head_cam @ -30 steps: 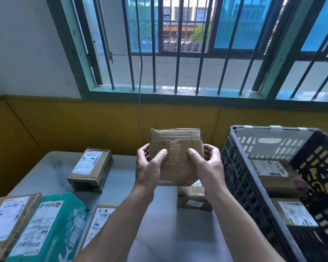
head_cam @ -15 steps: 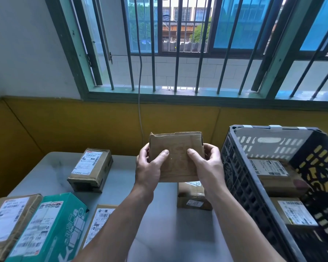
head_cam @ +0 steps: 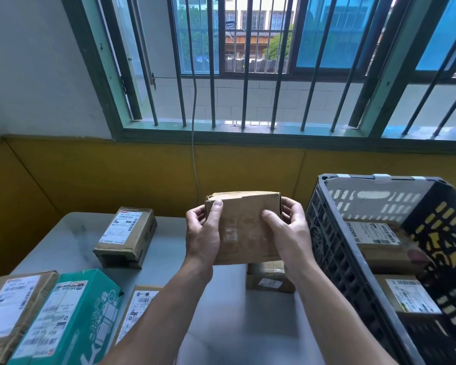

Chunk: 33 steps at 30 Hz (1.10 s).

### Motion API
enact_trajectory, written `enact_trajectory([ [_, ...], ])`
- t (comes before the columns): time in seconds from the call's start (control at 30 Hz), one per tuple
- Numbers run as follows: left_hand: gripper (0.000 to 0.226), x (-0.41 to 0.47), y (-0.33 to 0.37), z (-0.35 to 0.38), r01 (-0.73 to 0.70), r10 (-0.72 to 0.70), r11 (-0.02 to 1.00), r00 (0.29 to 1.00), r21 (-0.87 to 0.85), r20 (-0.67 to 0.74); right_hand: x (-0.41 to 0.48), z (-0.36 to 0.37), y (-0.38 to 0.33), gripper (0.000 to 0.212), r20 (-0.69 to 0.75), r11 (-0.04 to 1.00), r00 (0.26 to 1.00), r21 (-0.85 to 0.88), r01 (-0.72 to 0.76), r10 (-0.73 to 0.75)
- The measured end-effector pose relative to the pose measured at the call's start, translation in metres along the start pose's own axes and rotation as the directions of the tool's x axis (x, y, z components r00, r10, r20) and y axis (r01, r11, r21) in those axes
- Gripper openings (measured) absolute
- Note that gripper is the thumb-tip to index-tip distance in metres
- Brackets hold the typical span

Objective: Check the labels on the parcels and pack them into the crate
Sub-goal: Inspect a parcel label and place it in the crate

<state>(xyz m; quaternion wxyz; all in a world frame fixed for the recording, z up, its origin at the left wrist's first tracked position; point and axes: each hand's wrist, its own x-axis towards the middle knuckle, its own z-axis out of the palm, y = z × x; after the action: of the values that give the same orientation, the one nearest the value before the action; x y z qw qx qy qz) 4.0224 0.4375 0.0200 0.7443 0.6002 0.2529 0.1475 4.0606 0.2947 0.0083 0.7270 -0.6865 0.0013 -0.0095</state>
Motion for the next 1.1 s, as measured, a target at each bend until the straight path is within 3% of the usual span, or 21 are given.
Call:
enact_trajectory([
  [0.23, 0.031, -0.0008, 0.0013, 0.0015, -0.016, 0.016, 1.0, 1.0, -0.019, 0.012, 0.0, 0.0008, -0.0025, 0.063, -0.003, 1.0, 1.0, 0.001, -0.008, 0.008],
  [0.33, 0.031, -0.0007, -0.0001, 0.0, -0.016, 0.016, 1.0, 0.999, -0.017, 0.04, -0.0004, 0.0016, -0.0029, 0.056, -0.009, 1.0, 1.0, 0.017, -0.017, 0.017],
  [0.5, 0.031, 0.0, -0.0007, -0.0007, -0.004, 0.006, 0.999, 1.0, -0.045, 0.028, 0.0031, 0.0027, 0.0, 0.028, -0.029, 0.999, 0.999, 0.025, 0.025, -0.025],
  [0.73, 0.018, 0.0031, -0.0027, -0.0006, -0.03, 0.03, 0.999, 1.0, -0.024, -0.004, 0.0025, 0.003, 0.0018, 0.016, -0.037, 1.0, 0.999, 0.017, 0.002, -0.001],
  [0.87, 0.014, 0.004, -0.0042, -0.0002, -0.029, 0.028, 0.999, 1.0, -0.025, -0.012, 0.0029, 0.0025, 0.0014, 0.019, -0.064, 1.0, 0.998, 0.005, -0.02, 0.02],
  [1.0, 0.007, 0.0046, -0.0052, 0.0002, -0.018, 0.018, 0.999, 1.0, -0.045, -0.008, 0.0004, 0.002, 0.0005, 0.035, -0.064, 0.999, 0.997, 0.023, -0.047, 0.048],
  [1.1, 0.012, 0.0066, -0.008, 0.0004, -0.022, 0.022, 0.998, 1.0, -0.055, -0.002, -0.002, 0.002, -0.0025, 0.039, -0.064, 0.997, 0.996, 0.049, -0.059, 0.062],
])
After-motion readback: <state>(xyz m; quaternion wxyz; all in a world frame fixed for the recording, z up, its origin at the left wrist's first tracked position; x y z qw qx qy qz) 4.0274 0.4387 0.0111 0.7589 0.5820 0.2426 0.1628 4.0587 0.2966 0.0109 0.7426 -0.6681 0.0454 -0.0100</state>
